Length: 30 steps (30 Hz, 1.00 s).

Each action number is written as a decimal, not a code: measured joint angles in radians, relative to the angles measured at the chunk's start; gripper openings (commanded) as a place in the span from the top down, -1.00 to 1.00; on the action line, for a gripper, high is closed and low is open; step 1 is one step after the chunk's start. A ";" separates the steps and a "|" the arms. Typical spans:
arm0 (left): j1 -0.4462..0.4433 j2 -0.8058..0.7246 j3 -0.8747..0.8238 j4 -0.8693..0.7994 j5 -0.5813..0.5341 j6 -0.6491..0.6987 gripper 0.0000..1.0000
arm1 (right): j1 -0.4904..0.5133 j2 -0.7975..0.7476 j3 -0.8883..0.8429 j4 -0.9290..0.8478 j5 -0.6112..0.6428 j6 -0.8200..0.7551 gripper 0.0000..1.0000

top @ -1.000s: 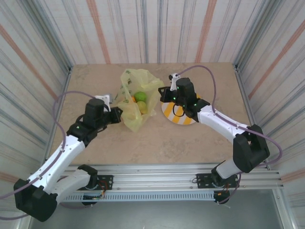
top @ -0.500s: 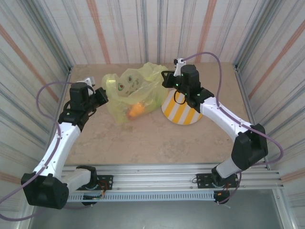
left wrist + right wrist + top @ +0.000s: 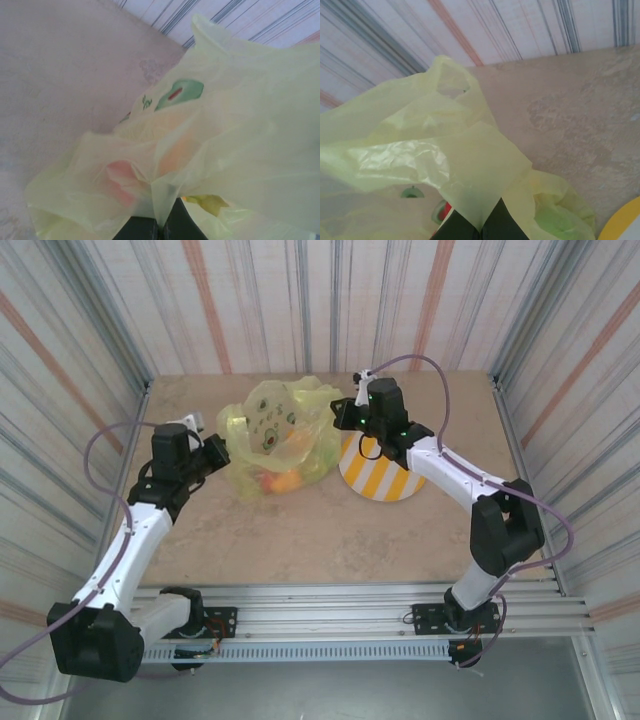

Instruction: Place the fruits into the plastic bag

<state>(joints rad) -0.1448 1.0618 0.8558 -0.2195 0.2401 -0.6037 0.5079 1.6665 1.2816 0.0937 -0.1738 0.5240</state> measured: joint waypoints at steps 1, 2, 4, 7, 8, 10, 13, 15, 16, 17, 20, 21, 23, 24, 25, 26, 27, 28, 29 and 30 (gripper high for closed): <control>0.000 0.000 -0.011 -0.002 0.004 0.003 0.93 | 0.000 0.004 0.000 -0.006 -0.005 0.000 0.97; 0.002 0.000 -0.023 -0.006 0.008 0.006 0.90 | -0.001 0.006 -0.001 -0.013 -0.008 0.000 0.96; 0.005 0.000 -0.037 -0.015 0.017 0.012 0.84 | -0.004 0.006 -0.003 -0.017 -0.014 0.001 0.95; 0.013 -0.008 -0.047 -0.023 0.029 0.024 0.64 | -0.013 0.001 -0.013 -0.019 -0.025 0.001 0.88; 0.015 -0.014 -0.048 -0.026 0.029 0.030 0.56 | -0.016 -0.004 -0.019 -0.020 -0.030 0.002 0.85; 0.021 -0.038 -0.048 -0.035 0.029 0.037 0.34 | -0.020 -0.023 -0.036 -0.028 -0.040 0.007 0.76; 0.029 -0.084 -0.051 -0.046 0.020 0.046 0.07 | -0.025 -0.065 -0.059 -0.037 -0.061 0.014 0.50; 0.037 -0.109 -0.052 -0.050 0.009 0.054 -0.06 | -0.025 -0.102 -0.078 -0.036 -0.076 0.017 0.27; 0.043 -0.122 -0.053 -0.054 -0.002 0.057 -0.10 | -0.025 -0.127 -0.090 -0.036 -0.085 0.014 0.13; 0.049 -0.133 -0.054 -0.059 -0.011 0.058 -0.13 | -0.025 -0.146 -0.101 -0.037 -0.089 0.013 0.02; 0.081 -0.169 -0.073 -0.071 -0.040 0.058 -0.21 | -0.025 -0.212 -0.129 -0.040 -0.092 0.001 -0.28; 0.096 -0.184 -0.084 -0.073 -0.050 0.056 -0.22 | -0.026 -0.236 -0.139 -0.043 -0.091 -0.008 -0.36; 0.123 -0.216 -0.106 -0.077 -0.065 0.052 -0.31 | -0.027 -0.280 -0.158 -0.046 -0.085 -0.018 -0.49; 0.134 -0.235 -0.119 -0.078 -0.075 0.046 -0.33 | -0.031 -0.304 -0.167 -0.051 -0.079 -0.028 -0.54; 0.142 -0.256 -0.131 -0.079 -0.086 0.040 -0.40 | -0.033 -0.327 -0.176 -0.057 -0.071 -0.036 -0.59; 0.146 -0.274 -0.141 -0.079 -0.097 0.038 -0.46 | -0.037 -0.344 -0.183 -0.064 -0.061 -0.043 -0.63; 0.147 -0.298 -0.154 -0.078 -0.111 0.030 -0.51 | -0.043 -0.365 -0.190 -0.074 -0.044 -0.054 -0.68; 0.148 -0.323 -0.168 -0.074 -0.126 0.023 -0.57 | -0.052 -0.383 -0.196 -0.084 -0.026 -0.064 -0.72; 0.148 -0.343 -0.180 -0.070 -0.137 0.016 -0.61 | -0.060 -0.396 -0.202 -0.089 -0.011 -0.072 -0.74; 0.148 -0.367 -0.197 -0.065 -0.155 0.007 -0.64 | -0.072 -0.412 -0.212 -0.096 0.009 -0.084 -0.77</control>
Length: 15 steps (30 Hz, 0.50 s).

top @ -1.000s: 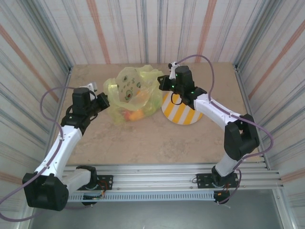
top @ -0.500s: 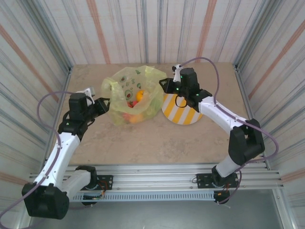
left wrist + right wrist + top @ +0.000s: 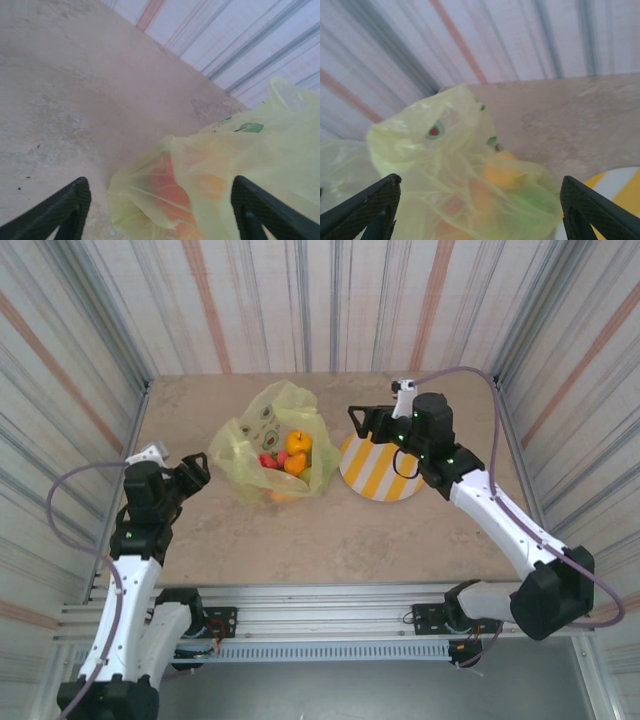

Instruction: Place the fruits into the plastic bag

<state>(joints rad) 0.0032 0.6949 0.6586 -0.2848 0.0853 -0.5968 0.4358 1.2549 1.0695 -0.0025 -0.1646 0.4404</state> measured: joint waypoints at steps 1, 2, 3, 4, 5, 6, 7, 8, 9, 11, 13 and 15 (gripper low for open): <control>0.000 -0.016 -0.013 0.003 -0.011 -0.008 -0.70 | -0.013 -0.013 -0.011 -0.006 0.020 -0.007 -0.79; 0.000 -0.032 -0.031 0.014 -0.027 -0.016 -0.75 | -0.028 -0.026 -0.025 -0.014 0.042 -0.013 -0.82; 0.000 -0.042 -0.050 0.028 -0.038 -0.025 -0.80 | -0.043 -0.035 -0.039 -0.024 0.063 -0.019 -0.84; 0.000 -0.048 -0.067 0.040 -0.047 -0.033 -0.83 | -0.058 -0.044 -0.055 -0.035 0.084 -0.027 -0.87; 0.000 -0.052 -0.088 0.059 -0.058 -0.040 -0.86 | -0.073 -0.052 -0.072 -0.045 0.106 -0.033 -0.91; 0.000 -0.051 -0.107 0.080 -0.066 -0.046 -0.90 | -0.087 -0.059 -0.091 -0.055 0.132 -0.038 -0.96; 0.000 -0.048 -0.123 0.102 -0.074 -0.052 -0.92 | -0.099 -0.066 -0.110 -0.061 0.158 -0.044 -0.99; 0.000 -0.035 -0.143 0.127 -0.087 -0.055 -0.94 | -0.108 -0.073 -0.129 -0.069 0.184 -0.053 -0.98; 0.000 -0.017 -0.159 0.151 -0.103 -0.058 -0.96 | -0.119 -0.081 -0.148 -0.082 0.216 -0.060 -0.98; -0.007 0.031 -0.185 0.197 -0.145 -0.057 -0.97 | -0.135 -0.099 -0.184 -0.095 0.270 -0.067 -0.98; -0.027 0.100 -0.199 0.241 -0.203 -0.042 -0.97 | -0.148 -0.121 -0.217 -0.109 0.326 -0.079 -0.98; -0.050 0.179 -0.201 0.283 -0.261 -0.011 -0.97 | -0.159 -0.144 -0.249 -0.112 0.385 -0.092 -0.98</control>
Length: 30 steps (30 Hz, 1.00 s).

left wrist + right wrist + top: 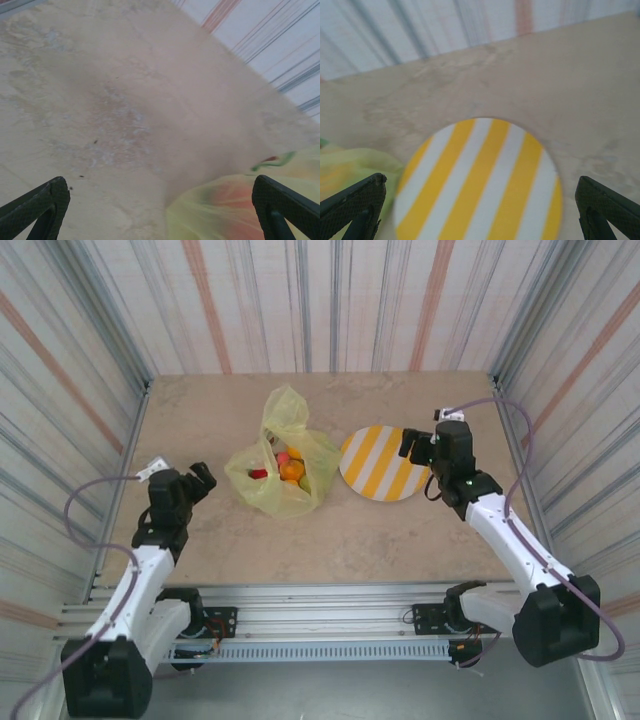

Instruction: Place the fruits into the plastic bag

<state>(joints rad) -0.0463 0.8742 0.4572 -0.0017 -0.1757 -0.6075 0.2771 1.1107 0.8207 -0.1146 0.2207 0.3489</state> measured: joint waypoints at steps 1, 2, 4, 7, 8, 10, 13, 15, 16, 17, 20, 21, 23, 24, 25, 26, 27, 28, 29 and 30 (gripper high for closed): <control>-0.008 0.026 0.000 0.018 -0.019 0.014 -0.97 | -0.006 -0.009 -0.014 0.001 0.022 -0.004 -0.98; -0.013 0.061 0.001 0.040 -0.041 0.034 -0.97 | -0.013 -0.019 -0.031 0.000 0.043 -0.010 -0.98; -0.015 0.114 0.006 0.069 -0.077 0.076 -0.97 | -0.031 -0.036 -0.068 0.000 0.080 -0.018 -0.98; -0.015 0.165 0.012 0.121 -0.114 0.159 -0.97 | -0.065 -0.054 -0.129 0.000 0.121 -0.022 -0.98; -0.015 0.171 0.012 0.141 -0.124 0.192 -0.97 | -0.078 -0.059 -0.152 0.002 0.130 -0.026 -0.98; -0.015 0.179 0.011 0.190 -0.140 0.251 -0.97 | -0.100 -0.069 -0.194 0.008 0.148 -0.040 -0.98; -0.015 0.197 -0.002 0.275 -0.151 0.328 -0.97 | -0.135 -0.078 -0.262 0.039 0.159 -0.067 -0.98; -0.014 0.236 -0.011 0.333 -0.146 0.382 -0.97 | -0.155 -0.079 -0.303 0.079 0.166 -0.083 -0.98; -0.014 0.258 -0.014 0.353 -0.138 0.402 -0.97 | -0.161 -0.079 -0.322 0.102 0.167 -0.093 -0.98; -0.014 0.291 -0.014 0.376 -0.126 0.427 -0.97 | -0.167 -0.077 -0.342 0.129 0.168 -0.102 -0.98; -0.012 0.390 -0.014 0.446 -0.074 0.484 -0.97 | -0.175 -0.055 -0.400 0.235 0.167 -0.134 -0.98; -0.012 0.425 -0.016 0.472 -0.054 0.504 -0.97 | -0.175 -0.039 -0.411 0.264 0.162 -0.144 -0.98; -0.012 0.468 -0.021 0.510 -0.027 0.536 -0.97 | -0.175 0.000 -0.419 0.315 0.146 -0.160 -0.98; -0.012 0.479 -0.022 0.518 -0.018 0.548 -0.97 | -0.175 0.019 -0.420 0.338 0.143 -0.168 -0.98; -0.010 0.489 -0.024 0.539 -0.002 0.562 -0.97 | -0.175 0.043 -0.420 0.369 0.138 -0.177 -0.98; -0.006 0.499 -0.029 0.570 0.011 0.575 -0.97 | -0.175 0.066 -0.420 0.396 0.135 -0.183 -0.98; -0.002 0.509 -0.035 0.602 0.021 0.583 -0.97 | -0.175 0.084 -0.420 0.415 0.129 -0.187 -0.98; 0.002 0.529 -0.043 0.649 0.032 0.589 -0.97 | -0.175 0.107 -0.420 0.438 0.122 -0.195 -0.98; 0.008 0.562 -0.051 0.700 0.043 0.594 -0.97 | -0.175 0.128 -0.419 0.454 0.117 -0.202 -0.98; 0.008 0.594 -0.056 0.739 0.047 0.601 -0.97 | -0.175 0.142 -0.419 0.460 0.111 -0.205 -0.98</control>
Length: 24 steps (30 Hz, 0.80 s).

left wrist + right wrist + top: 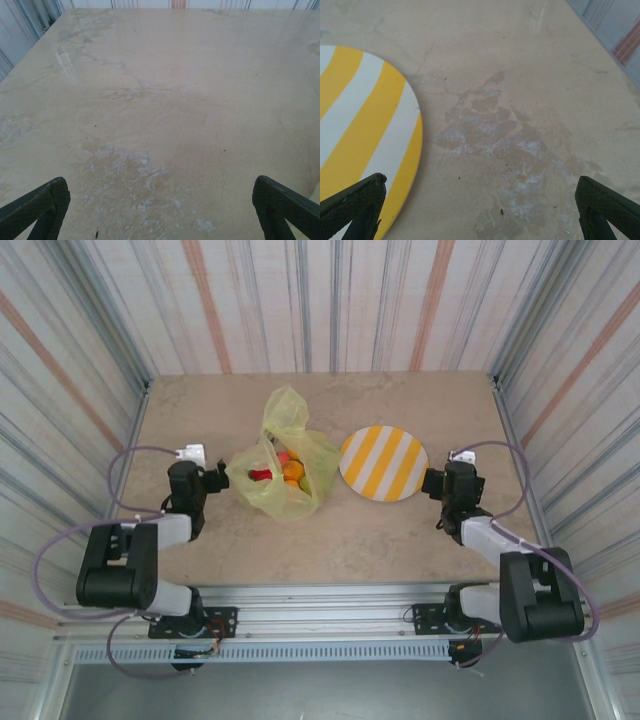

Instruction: Place the fruits into the plastic bag

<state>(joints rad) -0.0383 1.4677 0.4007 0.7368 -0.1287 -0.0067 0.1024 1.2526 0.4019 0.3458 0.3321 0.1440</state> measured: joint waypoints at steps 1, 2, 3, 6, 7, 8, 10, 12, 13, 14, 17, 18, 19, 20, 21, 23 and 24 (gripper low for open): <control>0.000 0.030 0.000 0.010 0.006 0.005 -0.97 | 0.000 0.018 0.000 0.008 -0.011 -0.007 -0.98; 0.000 0.045 -0.004 0.008 0.016 0.008 -0.97 | 0.000 0.031 0.000 0.020 -0.020 -0.018 -0.98; 0.000 0.051 -0.010 0.020 0.021 0.011 -0.97 | 0.000 0.044 0.000 0.034 -0.027 -0.027 -0.98; 0.000 0.053 -0.011 0.034 0.036 0.015 -0.97 | 0.000 0.080 0.001 0.092 -0.057 -0.061 -0.98; 0.000 0.053 -0.011 0.040 0.037 0.015 -0.97 | -0.002 0.092 0.001 0.116 -0.068 -0.076 -0.98; 0.000 0.053 -0.011 0.047 0.040 0.016 -0.97 | -0.003 0.105 0.002 0.143 -0.077 -0.090 -0.98; 0.000 0.052 -0.011 0.050 0.043 0.018 -0.97 | -0.006 0.127 0.002 0.187 -0.099 -0.112 -0.98; 0.000 0.051 -0.011 0.054 0.043 0.020 -0.97 | -0.012 0.144 0.003 0.223 -0.129 -0.128 -0.98; 0.000 0.051 -0.011 0.054 0.043 0.022 -0.97 | -0.018 0.154 0.003 0.242 -0.154 -0.130 -0.98; 0.000 0.051 -0.011 0.053 0.043 0.022 -0.97 | -0.028 0.169 0.003 0.271 -0.179 -0.130 -0.98; 0.000 0.051 -0.011 0.053 0.043 0.023 -0.97 | -0.071 0.210 0.011 0.312 -0.240 -0.127 -0.98; 0.000 0.051 -0.011 0.054 0.043 0.023 -0.97 | -0.084 0.218 0.011 0.326 -0.254 -0.125 -0.98; 0.000 0.051 -0.011 0.054 0.043 0.023 -0.97 | -0.101 0.235 0.009 0.360 -0.269 -0.119 -0.98; 0.000 0.051 -0.011 0.054 0.043 0.023 -0.97 | -0.115 0.259 0.004 0.409 -0.282 -0.114 -0.98; 0.000 0.051 -0.011 0.053 0.043 0.023 -0.97 | -0.124 0.276 0.001 0.427 -0.288 -0.107 -0.98; 0.000 0.051 -0.011 0.053 0.043 0.023 -0.97 | -0.131 0.287 -0.004 0.435 -0.304 -0.100 -0.98; 0.000 0.051 -0.011 0.054 0.043 0.023 -0.97 | -0.131 0.288 -0.004 0.442 -0.309 -0.096 -0.98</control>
<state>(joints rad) -0.0383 1.5192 0.3897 0.7906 -0.0853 0.0158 -0.0288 1.5410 0.3977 0.7879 0.0235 0.0479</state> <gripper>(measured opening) 0.985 0.991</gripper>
